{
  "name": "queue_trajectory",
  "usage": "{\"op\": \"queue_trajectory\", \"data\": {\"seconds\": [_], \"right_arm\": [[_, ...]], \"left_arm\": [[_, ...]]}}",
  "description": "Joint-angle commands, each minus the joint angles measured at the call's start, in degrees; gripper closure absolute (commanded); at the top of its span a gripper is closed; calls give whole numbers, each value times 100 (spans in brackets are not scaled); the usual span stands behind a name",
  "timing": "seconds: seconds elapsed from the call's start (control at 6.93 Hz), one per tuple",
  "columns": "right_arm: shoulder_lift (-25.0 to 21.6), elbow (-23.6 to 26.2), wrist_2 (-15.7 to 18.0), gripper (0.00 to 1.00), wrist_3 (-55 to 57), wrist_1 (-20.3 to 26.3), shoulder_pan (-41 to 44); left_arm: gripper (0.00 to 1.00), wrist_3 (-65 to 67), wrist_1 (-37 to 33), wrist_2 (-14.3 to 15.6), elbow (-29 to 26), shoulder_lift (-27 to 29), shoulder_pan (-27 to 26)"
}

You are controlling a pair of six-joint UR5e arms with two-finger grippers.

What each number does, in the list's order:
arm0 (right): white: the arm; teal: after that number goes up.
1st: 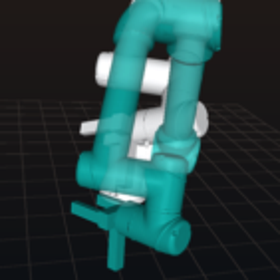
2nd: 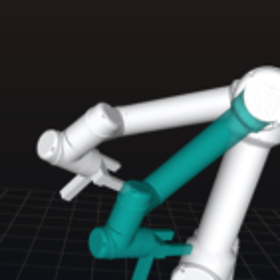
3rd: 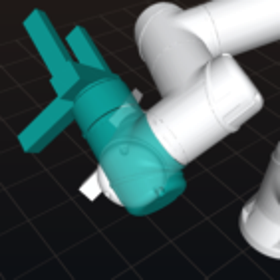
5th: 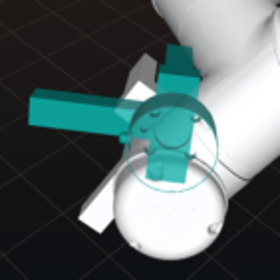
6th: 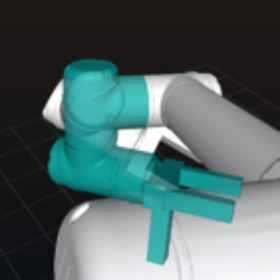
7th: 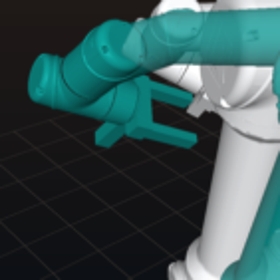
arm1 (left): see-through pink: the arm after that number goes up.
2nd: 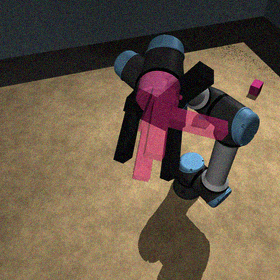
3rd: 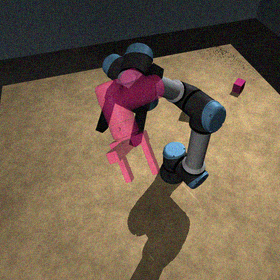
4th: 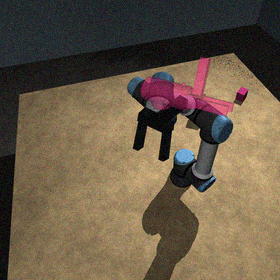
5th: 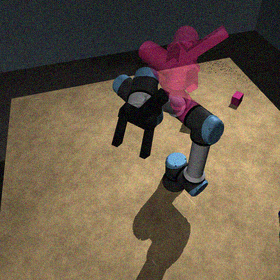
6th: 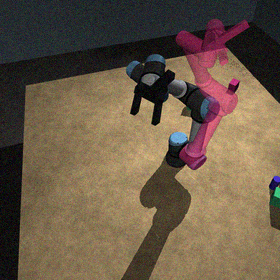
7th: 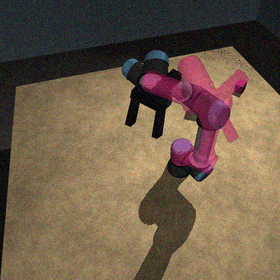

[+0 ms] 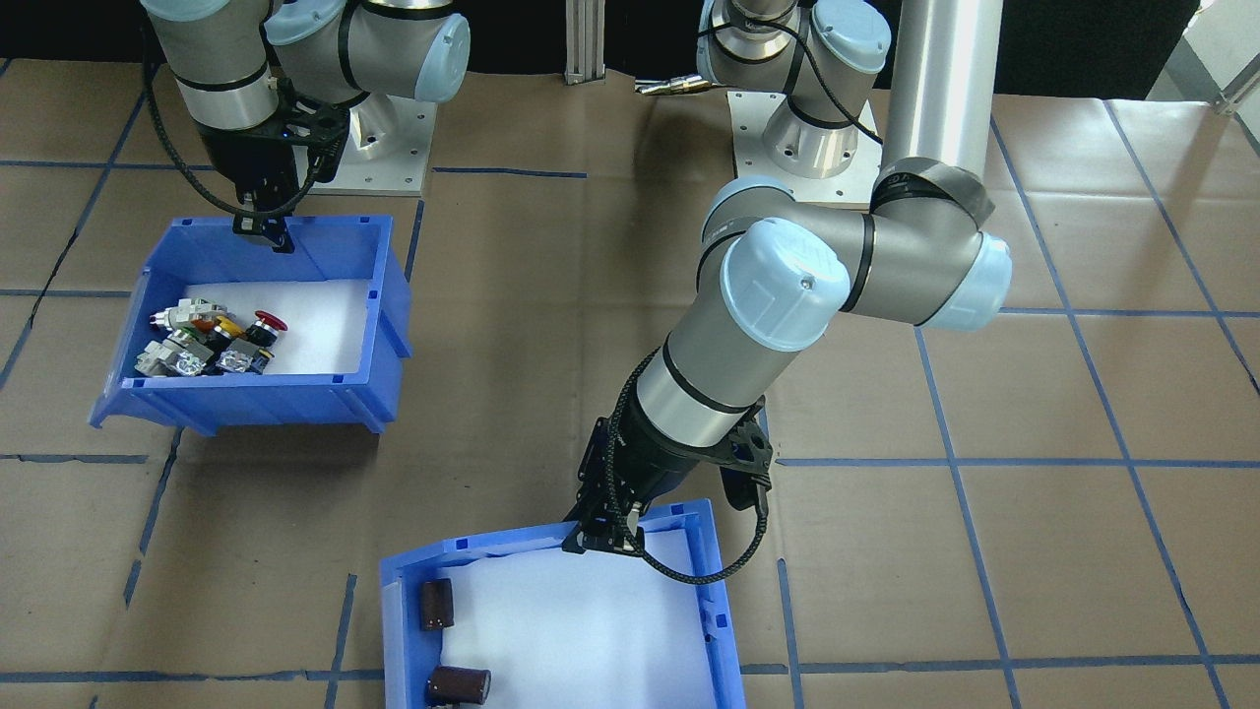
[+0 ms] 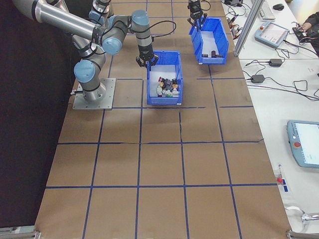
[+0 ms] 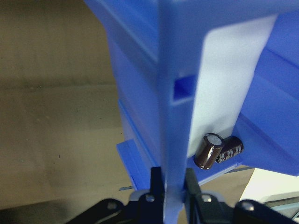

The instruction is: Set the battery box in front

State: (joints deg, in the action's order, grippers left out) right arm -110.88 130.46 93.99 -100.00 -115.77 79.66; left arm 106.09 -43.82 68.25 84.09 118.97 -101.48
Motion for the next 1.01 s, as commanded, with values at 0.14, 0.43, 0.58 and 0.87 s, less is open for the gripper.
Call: {"op": "queue_trajectory", "data": {"seconds": [0.14,0.43,0.58,0.87], "right_arm": [[-224,252,-3,100,1143,28,906],[-180,270,23,100,1884,29,1690],[-119,270,23,100,2175,29,1980],[257,243,67,100,2947,-216,2718]], "left_arm": [[74,-62,93,-101,133,-57,-101],[23,-45,85,160,413,-390,-92],[0,-45,93,511,632,-583,-66],[1,-1,-255,558,801,-944,-39]]}}
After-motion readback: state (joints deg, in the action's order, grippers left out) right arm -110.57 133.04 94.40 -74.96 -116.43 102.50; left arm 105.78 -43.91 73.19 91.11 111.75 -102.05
